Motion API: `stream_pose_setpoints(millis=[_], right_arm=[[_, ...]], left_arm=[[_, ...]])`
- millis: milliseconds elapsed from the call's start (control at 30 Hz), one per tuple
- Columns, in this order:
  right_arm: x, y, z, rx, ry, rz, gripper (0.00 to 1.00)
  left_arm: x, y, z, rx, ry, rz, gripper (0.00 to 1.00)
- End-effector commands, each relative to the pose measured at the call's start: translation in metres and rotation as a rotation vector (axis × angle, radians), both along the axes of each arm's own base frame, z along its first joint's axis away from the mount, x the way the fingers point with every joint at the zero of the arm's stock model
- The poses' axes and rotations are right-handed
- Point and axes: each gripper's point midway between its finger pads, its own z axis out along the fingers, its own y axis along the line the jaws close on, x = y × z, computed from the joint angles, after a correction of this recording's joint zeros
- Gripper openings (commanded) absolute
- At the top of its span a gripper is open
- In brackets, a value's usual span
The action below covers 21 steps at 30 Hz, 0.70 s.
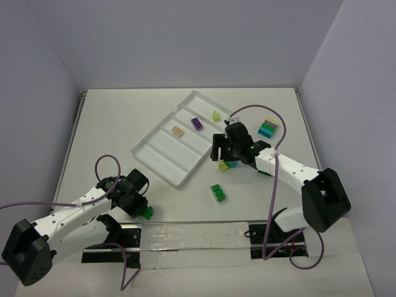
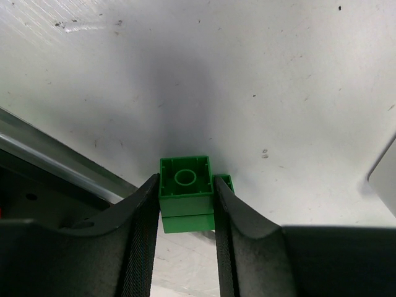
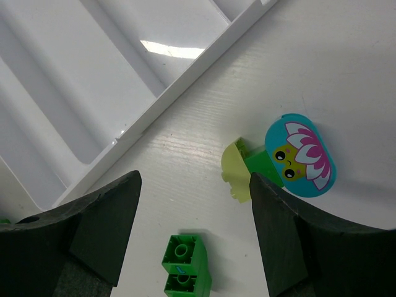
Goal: Sort the legos into containers by color
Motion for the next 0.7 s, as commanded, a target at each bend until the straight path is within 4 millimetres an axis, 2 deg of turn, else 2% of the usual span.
stream_pose_setpoints(millis=[0,67,100,167,300,433,467,500,567,667], right_arm=[[0.012,0.013,0.026,0.028,-0.061,0.021,0.78],[0.012,0.015,0.031,0.032,-0.065,0.030,0.78],[0.012,0.016,0.035,0.036,-0.070,0.035,0.78],[0.012,0.022,0.047,0.061,-0.085,0.060,0.78],[0.010,0.033,0.069,0.125,-0.110,0.100,0.78],[0.003,0.048,0.093,0.226,-0.126,0.152,0.78],[-0.002,0.058,0.102,0.280,-0.136,0.192,0.78],[-0.002,0.060,0.103,0.287,-0.138,0.197,0.78],[-0.016,0.079,0.131,0.400,-0.198,0.303,0.78],[-0.026,0.090,0.152,0.467,-0.250,0.373,0.79]], left_arm=[[0.008,-0.005,0.007,-0.020,-0.041,-0.014,0.17],[0.015,-0.009,0.016,-0.032,-0.074,-0.033,0.04],[0.021,-0.014,0.023,-0.047,-0.104,-0.051,0.01],[0.043,-0.029,0.050,-0.100,-0.216,-0.107,0.00],[0.097,-0.060,0.128,-0.168,-0.510,-0.232,0.00],[0.146,-0.074,0.182,-0.120,-0.660,-0.250,0.00],[0.156,-0.079,0.208,-0.120,-0.711,-0.269,0.00],[0.161,-0.079,0.204,-0.104,-0.698,-0.268,0.00],[0.185,-0.087,0.233,-0.097,-0.763,-0.306,0.00],[0.206,-0.097,0.238,-0.130,-0.779,-0.363,0.00]])
